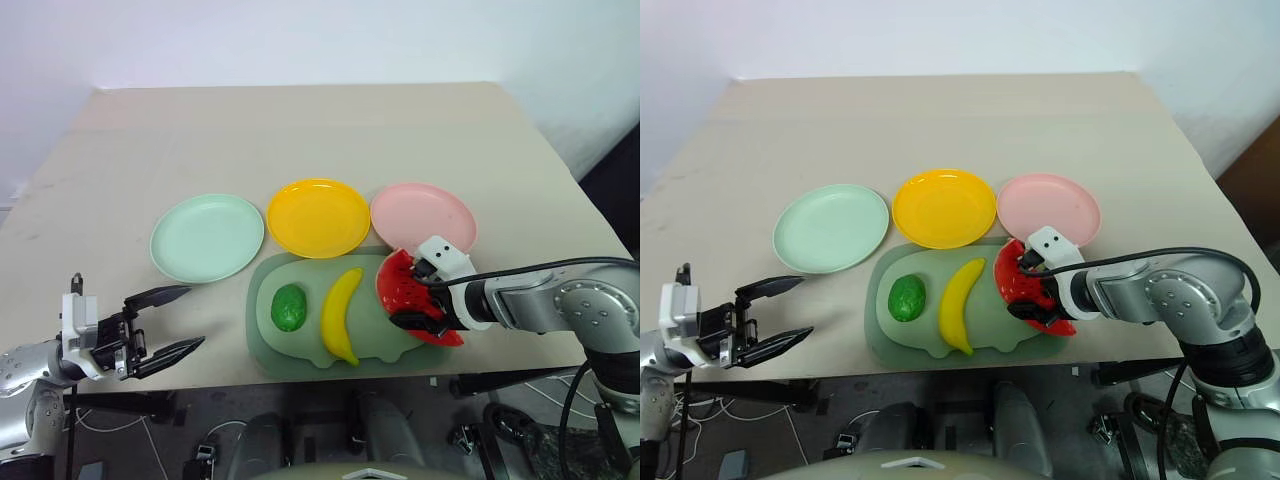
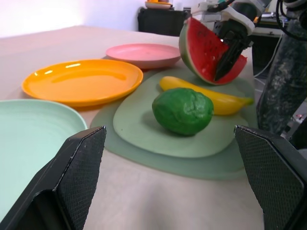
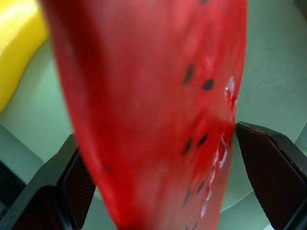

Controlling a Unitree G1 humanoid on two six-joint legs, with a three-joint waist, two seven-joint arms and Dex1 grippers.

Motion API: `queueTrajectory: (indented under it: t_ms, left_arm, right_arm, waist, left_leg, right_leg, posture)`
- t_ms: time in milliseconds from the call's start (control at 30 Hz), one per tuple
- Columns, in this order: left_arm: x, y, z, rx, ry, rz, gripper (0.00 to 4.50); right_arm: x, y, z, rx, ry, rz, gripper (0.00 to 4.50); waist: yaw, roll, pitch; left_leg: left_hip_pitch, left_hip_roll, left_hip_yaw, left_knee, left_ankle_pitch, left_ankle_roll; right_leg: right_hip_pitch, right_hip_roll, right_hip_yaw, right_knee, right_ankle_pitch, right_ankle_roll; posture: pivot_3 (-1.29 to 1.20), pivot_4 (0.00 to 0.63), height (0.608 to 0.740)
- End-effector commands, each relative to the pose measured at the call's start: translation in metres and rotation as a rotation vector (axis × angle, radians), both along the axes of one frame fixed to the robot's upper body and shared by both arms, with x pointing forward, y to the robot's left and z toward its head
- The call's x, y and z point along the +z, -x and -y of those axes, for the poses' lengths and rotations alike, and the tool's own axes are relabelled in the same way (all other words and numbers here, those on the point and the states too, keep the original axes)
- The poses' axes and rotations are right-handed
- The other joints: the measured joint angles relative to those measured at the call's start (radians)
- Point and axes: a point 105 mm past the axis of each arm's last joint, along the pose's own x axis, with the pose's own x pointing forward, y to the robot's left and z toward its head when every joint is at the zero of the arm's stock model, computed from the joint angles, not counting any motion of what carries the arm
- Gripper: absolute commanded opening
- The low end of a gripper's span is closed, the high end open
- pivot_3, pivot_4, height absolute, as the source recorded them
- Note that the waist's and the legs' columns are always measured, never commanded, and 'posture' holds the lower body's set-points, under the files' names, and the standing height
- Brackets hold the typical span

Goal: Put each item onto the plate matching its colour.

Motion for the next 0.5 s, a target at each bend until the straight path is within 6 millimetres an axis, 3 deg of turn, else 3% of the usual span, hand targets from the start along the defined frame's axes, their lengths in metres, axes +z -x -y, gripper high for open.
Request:
queueTrajectory:
  t_ms: [33, 167, 200, 367, 500]
  left_arm:
    - [0.005, 0.003, -0.008, 0.024, -0.024, 0.03, 4.49]
    - [0.004, 0.002, -0.01, 0.033, -0.024, 0.028, 4.5]
    - [0.004, 0.002, -0.01, 0.034, -0.024, 0.028, 4.5]
    - [0.004, 0.0, -0.011, 0.048, -0.031, 0.043, 4.5]
    - [0.006, -0.001, -0.014, 0.06, -0.026, 0.049, 4.5]
  right_arm:
    - [-0.013, -0.002, 0.002, -0.003, 0.034, -0.003, 4.5]
    - [-0.014, -0.005, 0.002, 0.004, 0.031, 0.01, 3.3]
    - [-0.014, -0.006, 0.001, 0.009, 0.03, 0.011, 3.18]
    - [-0.006, -0.007, -0.008, 0.073, -0.008, 0.036, 3.16]
    - [0.032, -0.01, -0.028, 0.179, -0.219, 0.084, 3.14]
  waist:
    - [-0.001, -0.005, -0.003]
    - [0.0, -0.009, -0.005]
    - [0.0, -0.01, -0.006]
    - [0.0, -0.01, -0.006]
    - [0.001, -0.008, -0.004]
  left_leg:
    - [0.0, 0.0, 0.0, 0.0, 0.0, 0.0]
    - [0.001, 0.001, 0.0, 0.0, 0.0, 0.0]
    - [0.001, 0.001, 0.0, 0.0, 0.0, 0.0]
    - [0.001, 0.001, 0.0, 0.0, 0.0, 0.0]
    - [-0.001, 0.001, 0.001, 0.0, 0.0, 0.0]
  right_leg:
    - [0.0, 0.0, 0.0, 0.0, 0.0, 0.0]
    - [0.001, 0.001, 0.0, -0.001, 0.0, -0.001]
    - [0.001, 0.001, 0.0, -0.001, 0.0, -0.001]
    - [0.0, 0.0, 0.0, -0.001, -0.001, -0.001]
    - [-0.002, 0.001, 0.0, -0.001, 0.0, -0.001]
  posture:
    - [0.0, 0.15, 0.736]
    - [0.0, 0.15, 0.736]
    - [0.0, 0.15, 0.736]
    - [0.0, 0.15, 0.736]
    - [0.0, 0.15, 0.736]
